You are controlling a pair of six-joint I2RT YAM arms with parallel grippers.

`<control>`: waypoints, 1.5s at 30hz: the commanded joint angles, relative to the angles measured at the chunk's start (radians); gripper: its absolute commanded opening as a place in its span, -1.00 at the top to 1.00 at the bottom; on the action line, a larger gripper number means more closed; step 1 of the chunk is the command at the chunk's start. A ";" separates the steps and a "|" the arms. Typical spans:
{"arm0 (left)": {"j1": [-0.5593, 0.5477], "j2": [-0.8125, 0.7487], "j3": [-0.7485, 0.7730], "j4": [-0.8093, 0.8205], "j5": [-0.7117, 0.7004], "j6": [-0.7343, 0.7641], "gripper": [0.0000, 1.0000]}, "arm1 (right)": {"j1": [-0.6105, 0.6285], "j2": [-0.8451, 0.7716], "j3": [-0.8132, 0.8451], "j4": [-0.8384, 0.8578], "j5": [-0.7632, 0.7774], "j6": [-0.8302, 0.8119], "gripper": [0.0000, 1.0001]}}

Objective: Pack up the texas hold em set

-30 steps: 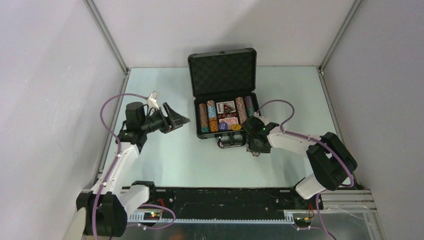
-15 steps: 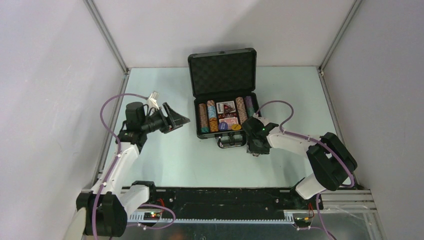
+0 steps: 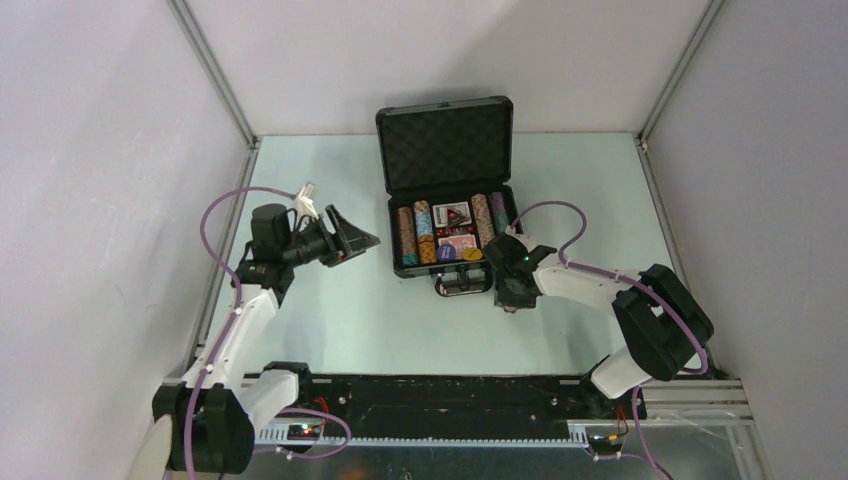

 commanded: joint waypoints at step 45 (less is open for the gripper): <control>-0.134 0.018 -0.004 0.099 -0.078 -0.078 -0.43 | -0.002 0.042 0.016 -0.004 -0.038 -0.075 -0.03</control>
